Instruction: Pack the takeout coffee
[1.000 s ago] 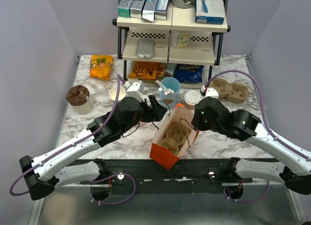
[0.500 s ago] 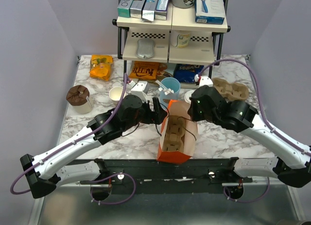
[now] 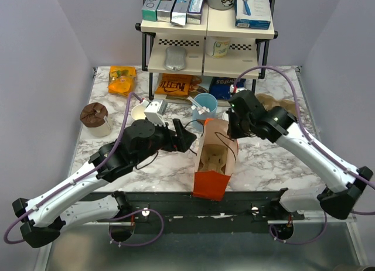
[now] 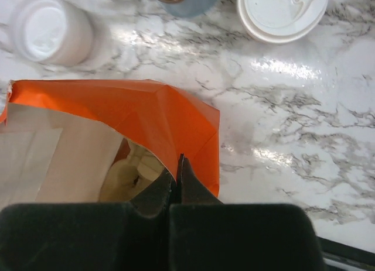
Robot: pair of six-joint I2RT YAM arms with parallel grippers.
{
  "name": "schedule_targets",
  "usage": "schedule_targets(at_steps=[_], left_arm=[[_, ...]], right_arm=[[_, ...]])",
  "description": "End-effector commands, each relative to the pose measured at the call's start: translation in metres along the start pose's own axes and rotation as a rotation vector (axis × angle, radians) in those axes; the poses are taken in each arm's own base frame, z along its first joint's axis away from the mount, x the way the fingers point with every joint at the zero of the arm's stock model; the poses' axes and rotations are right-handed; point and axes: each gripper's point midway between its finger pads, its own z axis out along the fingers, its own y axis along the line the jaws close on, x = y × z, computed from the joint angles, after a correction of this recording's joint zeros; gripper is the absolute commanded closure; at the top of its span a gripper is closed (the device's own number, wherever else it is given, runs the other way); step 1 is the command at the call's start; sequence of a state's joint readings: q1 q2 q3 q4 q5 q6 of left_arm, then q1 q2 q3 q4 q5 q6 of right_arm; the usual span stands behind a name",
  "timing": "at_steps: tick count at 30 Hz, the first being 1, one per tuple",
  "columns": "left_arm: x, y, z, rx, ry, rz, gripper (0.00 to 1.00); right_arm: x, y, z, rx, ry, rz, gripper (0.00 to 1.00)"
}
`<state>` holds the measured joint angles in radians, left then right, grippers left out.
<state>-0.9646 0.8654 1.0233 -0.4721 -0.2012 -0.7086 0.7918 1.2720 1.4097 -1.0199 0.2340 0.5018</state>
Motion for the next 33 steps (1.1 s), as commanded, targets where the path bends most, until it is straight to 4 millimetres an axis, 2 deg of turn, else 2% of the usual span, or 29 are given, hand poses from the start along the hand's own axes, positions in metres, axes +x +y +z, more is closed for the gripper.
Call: schedule_targets(at_steps=[1, 2, 4, 7, 10, 12, 16, 19, 21, 25, 27, 28, 31, 33], left_arm=[[0.002, 0.007, -0.002, -0.025, -0.013, -0.01, 0.01], [0.002, 0.007, -0.003, -0.025, -0.015, -0.009, 0.01], [0.002, 0.01, -0.005, -0.035, -0.019, -0.011, 0.01], [0.0, 0.012, -0.01, -0.038, -0.038, -0.019, 0.01], [-0.005, 0.013, -0.017, -0.036, -0.06, -0.025, 0.01], [-0.008, 0.015, -0.02, -0.043, -0.076, -0.029, 0.01], [-0.011, 0.018, -0.024, -0.055, -0.092, -0.032, 0.01], [-0.012, 0.022, -0.026, -0.069, -0.098, -0.033, 0.01], [-0.01, 0.026, -0.026, -0.084, -0.105, -0.036, 0.01], [-0.006, 0.032, -0.025, -0.105, -0.097, -0.036, 0.01], [-0.006, 0.032, -0.025, -0.105, -0.095, -0.035, 0.01], [-0.005, 0.032, -0.025, -0.102, -0.093, -0.037, 0.01], [-0.006, 0.032, -0.028, -0.096, -0.105, -0.047, 0.01], [-0.008, 0.032, -0.031, -0.094, -0.115, -0.049, 0.01]], right_arm=[[0.012, -0.001, 0.025, -0.013, 0.123, -0.062, 0.99], [0.011, 0.001, 0.025, -0.024, 0.132, -0.073, 0.99], [-0.006, 0.01, 0.012, -0.069, 0.078, -0.073, 0.99], [-0.029, 0.019, -0.018, -0.139, -0.02, -0.072, 0.99], [-0.032, 0.023, -0.032, -0.185, -0.041, -0.078, 0.99], [-0.027, 0.024, -0.033, -0.197, -0.026, -0.083, 0.99], [-0.016, 0.025, -0.022, -0.201, 0.025, -0.115, 0.99], [-0.004, 0.023, 0.0, -0.175, 0.086, -0.128, 0.99], [0.009, 0.022, 0.024, -0.162, 0.118, -0.138, 0.99], [0.015, 0.031, 0.043, -0.194, 0.169, -0.172, 0.99], [0.006, 0.029, 0.035, -0.183, 0.162, -0.194, 0.99], [-0.011, 0.036, 0.024, -0.205, 0.114, -0.2, 0.99], [-0.035, 0.05, -0.006, -0.295, 0.026, -0.204, 0.99], [-0.039, 0.055, -0.022, -0.335, 0.007, -0.208, 0.99]])
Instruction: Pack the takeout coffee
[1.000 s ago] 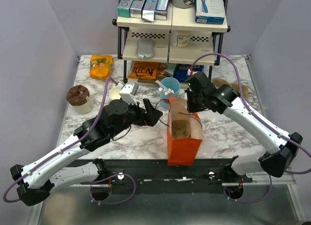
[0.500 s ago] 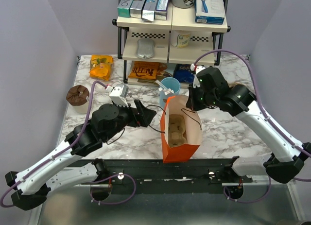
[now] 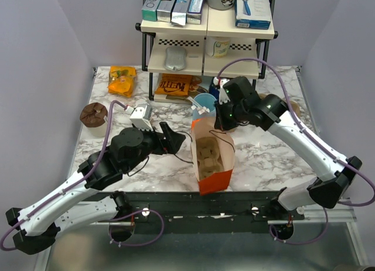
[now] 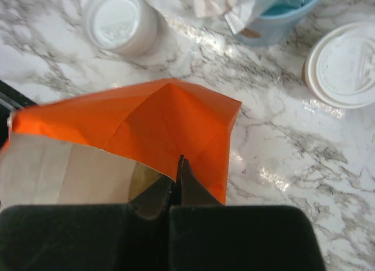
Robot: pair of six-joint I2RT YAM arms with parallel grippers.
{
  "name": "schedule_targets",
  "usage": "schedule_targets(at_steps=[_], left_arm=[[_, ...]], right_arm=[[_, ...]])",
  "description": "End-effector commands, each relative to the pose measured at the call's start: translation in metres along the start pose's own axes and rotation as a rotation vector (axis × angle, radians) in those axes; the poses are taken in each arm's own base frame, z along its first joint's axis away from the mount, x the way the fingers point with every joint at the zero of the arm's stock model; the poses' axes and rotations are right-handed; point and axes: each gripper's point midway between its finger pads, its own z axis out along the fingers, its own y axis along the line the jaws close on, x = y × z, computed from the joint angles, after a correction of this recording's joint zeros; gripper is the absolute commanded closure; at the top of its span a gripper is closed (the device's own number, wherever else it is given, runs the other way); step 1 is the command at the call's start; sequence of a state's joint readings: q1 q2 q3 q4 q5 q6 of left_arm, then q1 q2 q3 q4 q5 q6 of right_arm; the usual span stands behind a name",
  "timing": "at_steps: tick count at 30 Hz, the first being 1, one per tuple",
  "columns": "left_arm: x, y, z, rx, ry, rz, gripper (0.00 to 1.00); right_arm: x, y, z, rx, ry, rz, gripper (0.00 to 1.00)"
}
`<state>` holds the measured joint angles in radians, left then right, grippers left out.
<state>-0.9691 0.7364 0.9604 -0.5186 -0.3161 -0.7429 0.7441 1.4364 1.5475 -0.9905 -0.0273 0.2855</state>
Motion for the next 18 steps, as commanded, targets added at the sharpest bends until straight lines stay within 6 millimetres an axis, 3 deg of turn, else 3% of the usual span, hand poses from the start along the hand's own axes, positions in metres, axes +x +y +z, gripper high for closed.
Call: schedule_targets(at_steps=[1, 5, 8, 11, 12, 15, 16, 18], left_arm=[[-0.004, 0.007, -0.006, -0.02, -0.035, -0.013, 0.01], [-0.01, 0.008, -0.012, -0.015, -0.06, -0.014, 0.01], [-0.015, 0.006, -0.016, 0.002, -0.076, -0.016, 0.01], [-0.017, 0.003, -0.02, 0.03, -0.088, -0.015, 0.01], [-0.017, 0.002, -0.021, 0.037, -0.092, -0.015, 0.01], [-0.018, 0.002, -0.021, 0.04, -0.099, -0.016, 0.01], [-0.017, 0.002, -0.021, 0.044, -0.096, -0.016, 0.01], [-0.015, 0.003, -0.019, 0.034, -0.084, -0.01, 0.01]], right_arm=[[-0.022, 0.023, -0.046, -0.128, -0.099, -0.055, 0.99], [-0.022, 0.024, -0.069, -0.151, -0.142, -0.136, 0.99], [-0.02, 0.019, -0.071, -0.129, -0.126, -0.172, 0.99], [-0.018, 0.018, -0.056, -0.13, -0.108, -0.169, 0.99], [-0.007, 0.016, -0.042, -0.13, -0.066, -0.162, 0.99], [0.003, 0.011, -0.012, -0.106, -0.042, -0.119, 0.99], [0.017, 0.005, 0.005, -0.086, 0.006, -0.107, 0.99], [0.019, 0.002, 0.014, -0.063, 0.012, -0.079, 0.85]])
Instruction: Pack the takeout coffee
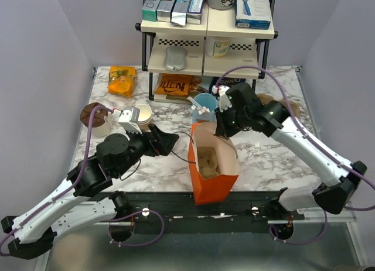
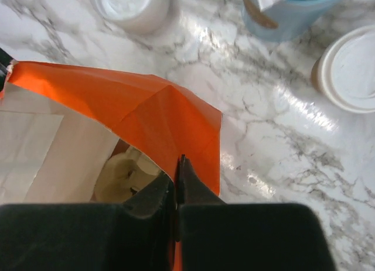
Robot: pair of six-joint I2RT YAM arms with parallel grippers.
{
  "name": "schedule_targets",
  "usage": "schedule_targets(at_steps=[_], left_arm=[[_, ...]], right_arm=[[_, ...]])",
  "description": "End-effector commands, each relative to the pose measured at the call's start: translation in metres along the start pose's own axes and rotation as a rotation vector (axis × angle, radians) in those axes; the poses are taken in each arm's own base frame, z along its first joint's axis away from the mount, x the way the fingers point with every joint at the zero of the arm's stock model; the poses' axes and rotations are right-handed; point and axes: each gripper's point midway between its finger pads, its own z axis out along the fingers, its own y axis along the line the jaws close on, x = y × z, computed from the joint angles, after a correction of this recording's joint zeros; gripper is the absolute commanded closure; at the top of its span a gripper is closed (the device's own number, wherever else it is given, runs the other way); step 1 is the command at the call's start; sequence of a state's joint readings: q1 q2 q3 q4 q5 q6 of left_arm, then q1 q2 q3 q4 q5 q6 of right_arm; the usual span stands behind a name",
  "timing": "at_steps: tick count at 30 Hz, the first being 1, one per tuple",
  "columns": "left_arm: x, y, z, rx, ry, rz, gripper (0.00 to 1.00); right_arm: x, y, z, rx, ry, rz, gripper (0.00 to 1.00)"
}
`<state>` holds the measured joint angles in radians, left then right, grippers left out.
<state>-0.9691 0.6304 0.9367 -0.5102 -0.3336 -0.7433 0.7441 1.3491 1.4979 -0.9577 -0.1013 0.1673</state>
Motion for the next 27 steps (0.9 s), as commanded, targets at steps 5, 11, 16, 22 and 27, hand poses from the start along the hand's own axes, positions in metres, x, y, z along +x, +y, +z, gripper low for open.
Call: schedule_targets(at_steps=[5, 11, 16, 22, 27], left_arm=[[0.004, -0.004, 0.009, -0.002, 0.023, 0.026, 0.01], [0.0, -0.019, 0.017, 0.033, 0.039, 0.024, 0.01], [0.001, -0.017, 0.029, -0.041, 0.083, 0.038, 0.01], [0.014, -0.015, 0.046, -0.16, 0.217, 0.077, 0.01], [0.052, -0.017, 0.051, -0.178, 0.442, 0.115, 0.01]], right_arm=[[-0.019, -0.002, 0.003, 0.021, -0.074, 0.05, 0.42], [-0.052, 0.011, -0.048, -0.028, -0.274, 0.041, 0.0], [-0.05, -0.007, -0.082, 0.066, -0.409, 0.084, 0.0], [-0.039, -0.038, -0.098, 0.202, -0.564, 0.143, 0.0], [-0.024, -0.056, -0.101, 0.286, -0.602, 0.142, 0.0]])
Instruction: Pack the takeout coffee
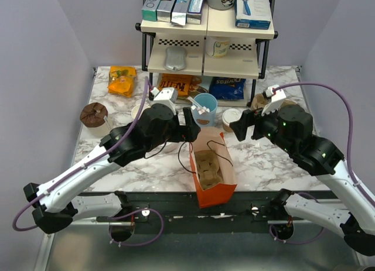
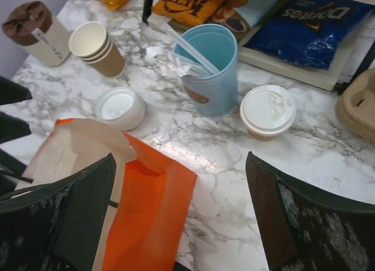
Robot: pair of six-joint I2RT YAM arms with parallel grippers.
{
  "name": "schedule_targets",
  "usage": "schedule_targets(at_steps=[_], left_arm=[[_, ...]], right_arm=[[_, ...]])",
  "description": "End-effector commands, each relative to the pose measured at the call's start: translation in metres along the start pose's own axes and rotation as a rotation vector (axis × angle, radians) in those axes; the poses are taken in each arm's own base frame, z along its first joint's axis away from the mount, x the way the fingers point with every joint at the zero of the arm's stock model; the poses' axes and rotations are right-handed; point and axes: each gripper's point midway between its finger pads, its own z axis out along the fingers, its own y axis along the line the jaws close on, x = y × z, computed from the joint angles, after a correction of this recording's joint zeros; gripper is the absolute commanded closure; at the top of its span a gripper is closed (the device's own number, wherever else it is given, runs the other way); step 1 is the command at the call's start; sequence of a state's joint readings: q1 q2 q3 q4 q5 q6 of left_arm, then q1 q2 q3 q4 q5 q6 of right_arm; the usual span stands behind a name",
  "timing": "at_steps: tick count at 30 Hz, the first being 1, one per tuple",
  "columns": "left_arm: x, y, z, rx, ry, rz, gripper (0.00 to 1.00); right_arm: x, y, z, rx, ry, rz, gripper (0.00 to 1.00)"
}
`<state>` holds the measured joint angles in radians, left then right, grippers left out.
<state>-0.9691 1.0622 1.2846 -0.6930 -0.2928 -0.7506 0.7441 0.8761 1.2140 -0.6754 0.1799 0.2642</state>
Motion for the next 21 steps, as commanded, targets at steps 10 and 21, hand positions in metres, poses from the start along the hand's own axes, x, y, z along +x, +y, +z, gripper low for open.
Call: schedule_targets(at_steps=[10, 21], left_arm=[[0.08, 0.028, 0.005, -0.136, 0.402, 0.095, 0.23], [0.039, 0.018, -0.003, -0.15, 0.29, 0.115, 1.0]], right_arm=[[0.003, -0.028, 0.008, 0.139, -0.062, -0.031, 0.0], [-0.002, -0.039, 0.009, 0.199, -0.076, -0.073, 0.0]])
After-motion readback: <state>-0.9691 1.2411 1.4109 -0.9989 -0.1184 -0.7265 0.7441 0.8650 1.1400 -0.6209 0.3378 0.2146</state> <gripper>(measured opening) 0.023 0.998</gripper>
